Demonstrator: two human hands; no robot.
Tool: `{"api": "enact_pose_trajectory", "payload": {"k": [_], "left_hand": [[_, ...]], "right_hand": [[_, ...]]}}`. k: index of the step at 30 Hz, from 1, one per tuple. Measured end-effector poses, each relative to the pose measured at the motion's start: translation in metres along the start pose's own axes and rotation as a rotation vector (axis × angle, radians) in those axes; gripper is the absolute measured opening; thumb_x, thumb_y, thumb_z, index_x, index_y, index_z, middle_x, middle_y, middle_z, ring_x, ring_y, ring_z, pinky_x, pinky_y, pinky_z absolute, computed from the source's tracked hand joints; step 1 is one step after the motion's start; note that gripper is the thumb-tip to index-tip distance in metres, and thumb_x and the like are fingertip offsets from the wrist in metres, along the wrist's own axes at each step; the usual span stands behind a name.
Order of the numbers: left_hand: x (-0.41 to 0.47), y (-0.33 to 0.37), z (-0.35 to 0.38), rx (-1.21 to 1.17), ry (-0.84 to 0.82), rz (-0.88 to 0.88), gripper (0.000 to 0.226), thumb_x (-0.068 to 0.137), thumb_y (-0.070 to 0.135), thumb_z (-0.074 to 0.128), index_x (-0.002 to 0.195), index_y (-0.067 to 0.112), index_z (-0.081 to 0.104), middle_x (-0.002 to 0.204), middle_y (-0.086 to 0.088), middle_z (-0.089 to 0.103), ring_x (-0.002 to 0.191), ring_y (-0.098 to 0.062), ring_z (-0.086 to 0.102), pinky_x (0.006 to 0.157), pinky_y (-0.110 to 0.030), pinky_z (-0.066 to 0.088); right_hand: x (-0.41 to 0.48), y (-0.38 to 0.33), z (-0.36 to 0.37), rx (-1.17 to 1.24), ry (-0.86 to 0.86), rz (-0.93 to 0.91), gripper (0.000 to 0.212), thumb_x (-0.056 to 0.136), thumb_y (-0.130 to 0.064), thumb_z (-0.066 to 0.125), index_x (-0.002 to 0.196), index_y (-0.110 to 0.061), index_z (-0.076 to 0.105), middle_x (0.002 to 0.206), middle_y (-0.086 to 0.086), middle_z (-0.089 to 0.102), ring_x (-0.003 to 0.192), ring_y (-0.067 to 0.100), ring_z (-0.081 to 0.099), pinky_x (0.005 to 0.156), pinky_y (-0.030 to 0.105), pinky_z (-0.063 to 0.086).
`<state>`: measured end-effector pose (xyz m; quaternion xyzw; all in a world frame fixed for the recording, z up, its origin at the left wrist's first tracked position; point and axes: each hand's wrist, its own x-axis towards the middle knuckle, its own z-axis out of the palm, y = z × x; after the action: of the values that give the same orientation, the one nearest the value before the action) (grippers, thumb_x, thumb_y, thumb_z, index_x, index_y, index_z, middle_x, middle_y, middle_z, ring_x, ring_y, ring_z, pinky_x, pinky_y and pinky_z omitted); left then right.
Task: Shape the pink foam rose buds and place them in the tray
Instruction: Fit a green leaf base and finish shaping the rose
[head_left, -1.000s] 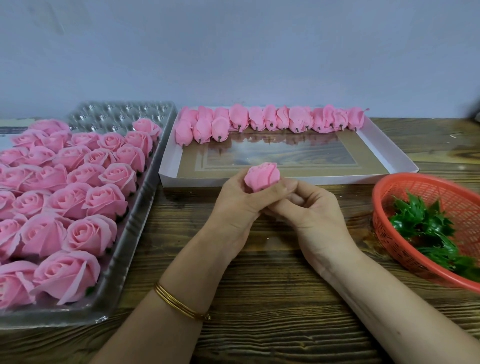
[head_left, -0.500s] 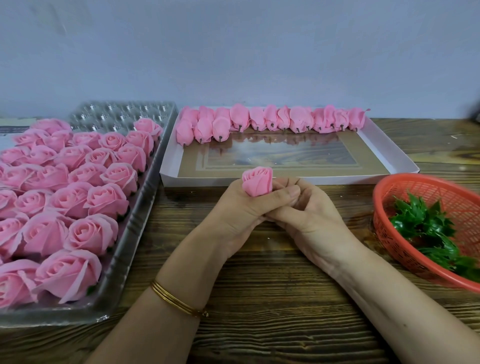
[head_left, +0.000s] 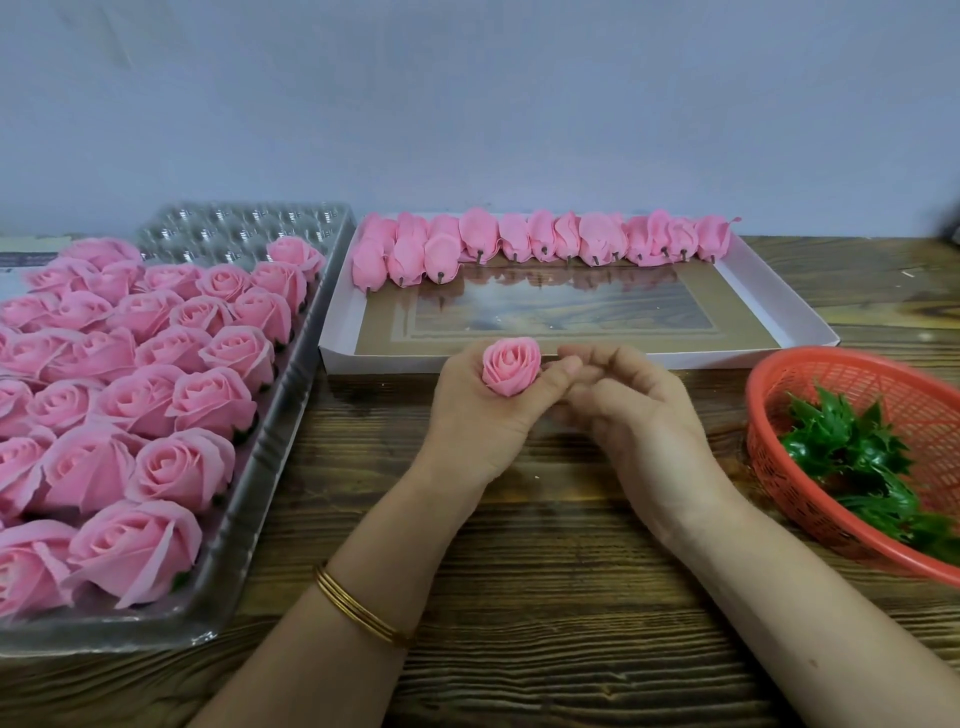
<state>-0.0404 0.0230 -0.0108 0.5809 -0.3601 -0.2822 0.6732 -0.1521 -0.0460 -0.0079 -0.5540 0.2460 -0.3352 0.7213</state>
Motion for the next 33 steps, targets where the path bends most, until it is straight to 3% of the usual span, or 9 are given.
{"api": "enact_pose_trajectory", "payload": {"k": [6, 9, 11, 13, 15, 17, 23, 27, 33], "left_hand": [[-0.003, -0.003, 0.003, 0.189, -0.075, 0.007, 0.013, 0.082, 0.026, 0.076, 0.078, 0.014, 0.073, 0.059, 0.008, 0.065, 0.056, -0.01, 0.06, 0.053, -0.022, 0.049], [-0.005, -0.003, 0.004, 0.251, -0.126, 0.032, 0.027, 0.077, 0.034, 0.075, 0.094, 0.013, 0.076, 0.086, 0.0, 0.076, 0.085, -0.023, 0.071, 0.077, -0.045, 0.058], [-0.007, 0.0, 0.003, 0.283, -0.151, 0.041, 0.026, 0.076, 0.034, 0.073, 0.093, 0.014, 0.076, 0.089, -0.002, 0.076, 0.089, -0.022, 0.071, 0.082, -0.05, 0.056], [-0.006, -0.002, 0.002, 0.331, -0.165, 0.036, 0.003, 0.079, 0.026, 0.073, 0.078, 0.023, 0.073, 0.078, 0.005, 0.073, 0.078, -0.013, 0.069, 0.071, -0.039, 0.057], [-0.007, -0.004, 0.002, 0.408, -0.157, 0.043, 0.022, 0.081, 0.021, 0.07, 0.063, 0.032, 0.064, 0.066, 0.015, 0.068, 0.067, -0.003, 0.064, 0.059, -0.018, 0.048], [-0.007, -0.005, 0.003, 0.478, -0.141, 0.052, 0.028, 0.083, 0.018, 0.068, 0.06, 0.033, 0.061, 0.063, 0.019, 0.066, 0.065, 0.001, 0.063, 0.056, -0.011, 0.042], [-0.007, -0.004, 0.008, 0.566, -0.118, 0.091, 0.009, 0.086, 0.021, 0.064, 0.085, 0.019, 0.072, 0.082, 0.0, 0.073, 0.082, -0.019, 0.068, 0.074, -0.042, 0.056], [-0.008, -0.002, 0.009, 0.545, -0.123, 0.079, 0.013, 0.09, 0.018, 0.062, 0.08, 0.017, 0.071, 0.076, 0.002, 0.071, 0.078, -0.015, 0.067, 0.071, -0.036, 0.056], [-0.009, 0.001, 0.008, 0.42, -0.143, 0.015, 0.018, 0.088, 0.023, 0.067, 0.071, 0.028, 0.064, 0.07, 0.01, 0.065, 0.071, -0.003, 0.063, 0.064, -0.022, 0.051]], "right_hand": [[-0.004, -0.003, 0.006, -0.089, 0.057, -0.198, 0.012, 0.083, -0.01, 0.071, 0.095, -0.011, 0.07, 0.078, -0.003, 0.068, 0.072, 0.01, 0.064, 0.067, 0.023, 0.054], [-0.007, -0.005, 0.011, -0.144, 0.057, -0.267, 0.014, 0.081, -0.017, 0.067, 0.094, -0.013, 0.072, 0.083, -0.006, 0.071, 0.084, 0.008, 0.066, 0.08, 0.021, 0.052], [-0.008, -0.006, 0.015, -0.192, 0.054, -0.303, 0.016, 0.079, -0.022, 0.067, 0.093, -0.016, 0.072, 0.09, -0.002, 0.072, 0.089, 0.01, 0.066, 0.085, 0.025, 0.05], [-0.008, -0.004, 0.017, -0.278, 0.051, -0.349, 0.01, 0.083, -0.023, 0.07, 0.092, -0.02, 0.072, 0.093, 0.006, 0.071, 0.089, 0.014, 0.066, 0.086, 0.029, 0.05], [-0.008, -0.002, 0.018, -0.358, 0.052, -0.388, 0.01, 0.084, -0.024, 0.066, 0.091, -0.021, 0.072, 0.091, 0.007, 0.071, 0.09, 0.017, 0.066, 0.087, 0.033, 0.051], [-0.008, 0.001, 0.019, -0.394, 0.042, -0.411, 0.011, 0.084, -0.023, 0.063, 0.09, -0.02, 0.073, 0.086, 0.003, 0.071, 0.09, 0.019, 0.066, 0.089, 0.037, 0.051], [-0.005, 0.006, 0.019, -0.436, 0.008, -0.415, 0.011, 0.083, -0.022, 0.066, 0.087, -0.031, 0.072, 0.089, -0.006, 0.074, 0.091, 0.011, 0.068, 0.088, 0.028, 0.05], [-0.005, 0.007, 0.017, -0.457, -0.021, -0.363, 0.016, 0.082, -0.025, 0.069, 0.097, -0.025, 0.074, 0.096, -0.003, 0.074, 0.095, 0.007, 0.067, 0.088, 0.021, 0.049], [-0.007, 0.008, 0.014, -0.532, -0.036, -0.322, 0.039, 0.082, -0.038, 0.071, 0.117, -0.021, 0.069, 0.109, -0.004, 0.071, 0.105, 0.006, 0.065, 0.098, 0.028, 0.048]]}}
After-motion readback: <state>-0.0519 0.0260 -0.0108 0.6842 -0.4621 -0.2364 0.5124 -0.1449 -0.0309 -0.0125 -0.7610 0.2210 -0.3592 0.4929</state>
